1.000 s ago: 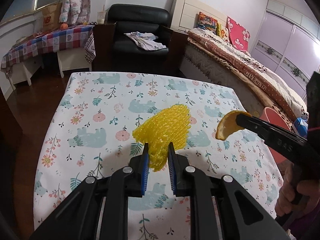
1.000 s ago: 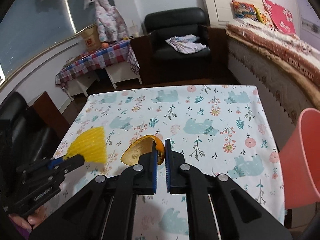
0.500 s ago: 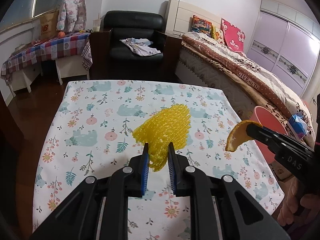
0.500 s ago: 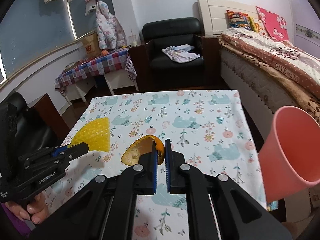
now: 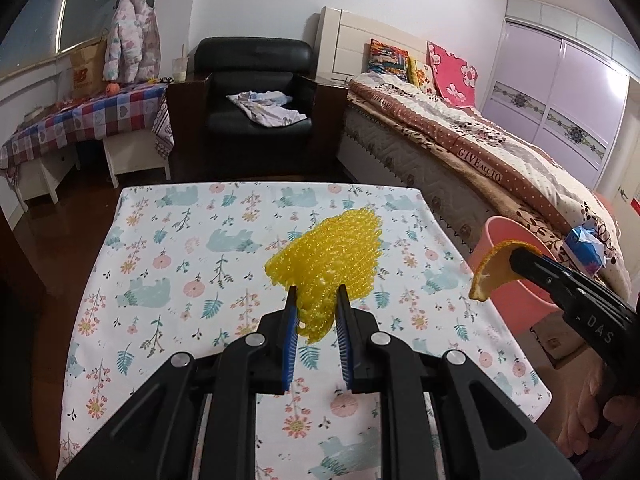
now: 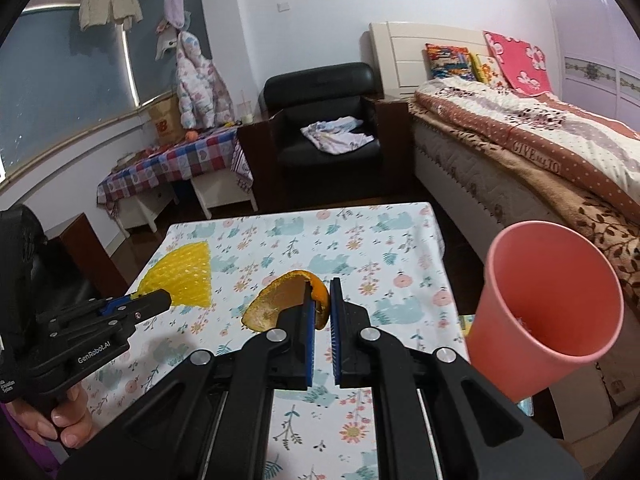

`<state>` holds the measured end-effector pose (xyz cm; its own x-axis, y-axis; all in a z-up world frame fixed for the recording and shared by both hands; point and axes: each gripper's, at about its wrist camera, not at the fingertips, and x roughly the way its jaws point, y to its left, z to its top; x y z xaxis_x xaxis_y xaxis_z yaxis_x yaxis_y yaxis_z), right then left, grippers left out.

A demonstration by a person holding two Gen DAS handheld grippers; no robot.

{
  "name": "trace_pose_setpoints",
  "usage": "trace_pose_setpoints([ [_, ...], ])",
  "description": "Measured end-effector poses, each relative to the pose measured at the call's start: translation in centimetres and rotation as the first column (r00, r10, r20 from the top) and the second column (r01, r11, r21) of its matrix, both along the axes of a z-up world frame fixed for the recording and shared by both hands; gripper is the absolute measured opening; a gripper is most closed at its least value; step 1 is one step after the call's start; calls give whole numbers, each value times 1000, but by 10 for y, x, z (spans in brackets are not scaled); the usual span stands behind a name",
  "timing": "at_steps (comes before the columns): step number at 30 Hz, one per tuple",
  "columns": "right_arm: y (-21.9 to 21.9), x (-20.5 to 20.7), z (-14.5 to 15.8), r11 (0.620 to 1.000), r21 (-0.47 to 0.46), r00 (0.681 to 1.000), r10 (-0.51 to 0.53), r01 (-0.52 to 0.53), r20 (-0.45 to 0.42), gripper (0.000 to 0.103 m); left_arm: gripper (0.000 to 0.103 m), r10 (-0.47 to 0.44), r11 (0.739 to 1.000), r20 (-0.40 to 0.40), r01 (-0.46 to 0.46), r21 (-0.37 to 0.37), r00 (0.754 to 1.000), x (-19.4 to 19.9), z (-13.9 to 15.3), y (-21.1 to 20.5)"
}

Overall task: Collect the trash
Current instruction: 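Carry the yellow foam net and orange peel over the pink bucket with both grippers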

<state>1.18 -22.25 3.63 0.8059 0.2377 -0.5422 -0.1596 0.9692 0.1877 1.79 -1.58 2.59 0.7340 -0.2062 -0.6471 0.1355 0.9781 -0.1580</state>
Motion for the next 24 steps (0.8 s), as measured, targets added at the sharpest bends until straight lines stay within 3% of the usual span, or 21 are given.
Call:
trace_pose_setpoints([
  [12,-38,-8,5,995,-3,994,-101,102,32,7,16,-19,1000,12,19,15,1000,17,12,-31],
  [24,-92,-11,-4,975,17,975,-223,223,18,7,17,-78,996,4,78,45,997,40,14,-86],
])
